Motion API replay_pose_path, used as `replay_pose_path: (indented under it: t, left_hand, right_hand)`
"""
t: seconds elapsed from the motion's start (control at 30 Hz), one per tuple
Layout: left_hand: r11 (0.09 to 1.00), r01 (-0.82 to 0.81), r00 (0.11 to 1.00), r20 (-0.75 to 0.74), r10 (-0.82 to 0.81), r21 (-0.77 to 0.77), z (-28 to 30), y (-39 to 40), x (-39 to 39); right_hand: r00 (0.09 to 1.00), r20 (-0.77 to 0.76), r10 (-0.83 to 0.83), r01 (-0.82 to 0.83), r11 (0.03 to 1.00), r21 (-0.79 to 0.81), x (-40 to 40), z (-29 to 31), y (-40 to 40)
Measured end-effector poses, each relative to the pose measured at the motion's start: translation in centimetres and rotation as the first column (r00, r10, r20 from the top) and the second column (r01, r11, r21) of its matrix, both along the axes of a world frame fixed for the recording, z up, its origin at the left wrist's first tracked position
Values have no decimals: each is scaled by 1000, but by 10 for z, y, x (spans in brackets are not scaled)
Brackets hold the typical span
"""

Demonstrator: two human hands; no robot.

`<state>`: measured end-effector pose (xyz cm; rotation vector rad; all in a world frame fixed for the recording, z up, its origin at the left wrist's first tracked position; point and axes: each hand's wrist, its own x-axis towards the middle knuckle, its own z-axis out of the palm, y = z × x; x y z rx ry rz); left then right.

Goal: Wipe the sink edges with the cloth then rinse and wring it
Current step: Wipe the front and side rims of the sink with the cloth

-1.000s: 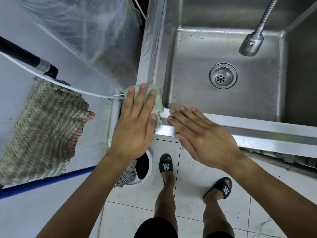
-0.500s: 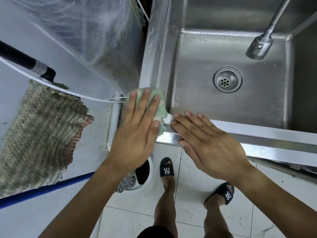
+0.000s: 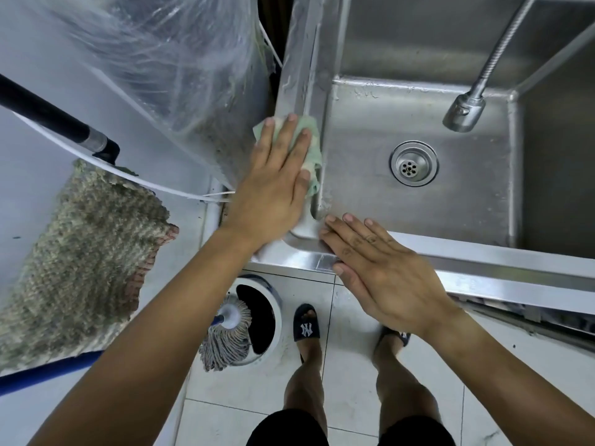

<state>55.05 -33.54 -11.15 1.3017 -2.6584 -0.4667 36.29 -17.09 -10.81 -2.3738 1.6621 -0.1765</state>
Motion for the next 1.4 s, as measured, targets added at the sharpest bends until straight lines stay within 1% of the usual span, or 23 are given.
replay_pose_path:
  t: [0.07, 0.17, 0.23, 0.33, 0.43, 0.53, 0.67, 0.73, 0.8, 0.9, 0.97, 1.03, 1.1, 1.23, 1.3, 1.4]
  left_hand:
    - [998, 55, 998, -3, -55, 0, -1, 1, 5]
    - [993, 115, 993, 39, -115, 10, 0, -43, -7]
    - [991, 126, 990, 63, -130, 53, 5, -73, -18]
    - [990, 130, 990, 48, -133, 47, 7, -82, -23]
    - [992, 124, 992, 17, -125, 38, 6, -72, -18]
    - [990, 121, 991, 49, -125, 75, 8, -85, -24]
    - [988, 119, 988, 84, -128, 96, 9, -112, -36]
    - [989, 105, 991, 71, -113, 102, 11, -109, -36]
    - [990, 103, 993, 39, -108, 95, 13, -88, -28]
    - [990, 107, 994, 2, -108, 91, 15, -41, -7]
    - [992, 94, 996, -8, -93, 80, 11, -26, 0]
    - [993, 97, 995, 10, -98, 68, 8, -38, -5]
    - [994, 86, 995, 46, -89, 68, 5, -68, -22]
    - [995, 45, 995, 85, -53, 94, 8, -123, -50]
    - [995, 46, 996, 68, -52, 85, 9, -124, -50]
    - [994, 48, 998, 37, -52, 100, 10, -105, -38]
  right_hand:
    - [999, -12, 33, -33, 999, 20, -1, 1, -6]
    - [984, -21, 177, -176, 984, 37, -1, -2, -21]
    - [976, 1, 217, -217, 975, 38, 4, -6, -38]
    - [993, 59, 104, -107, 993, 45, 21, -12, -57]
    - [998, 70, -8, 7, 1000, 20, 37, -13, -59]
    - [998, 52, -43, 44, 999, -19, 51, -11, -57]
    - [992, 72, -101, 99, 995, 34, 63, -12, -68]
    - [987, 81, -138, 135, 990, 42, 70, -13, -73]
    - [982, 95, -165, 163, 986, 30, 72, -12, -73]
    - [990, 76, -115, 113, 993, 33, 64, -10, -56]
    - [996, 42, -74, 73, 997, 33, 57, -9, -41]
    - [998, 15, -68, 68, 998, 2, 53, -9, -34]
    - [998, 10, -65, 65, 998, -16, 54, -9, -32]
    - [996, 62, -70, 71, 997, -9, 54, -9, -40]
    - [991, 99, -94, 93, 996, 11, 52, -11, -53]
    - [983, 150, -107, 100, 994, 53, 51, -14, -73]
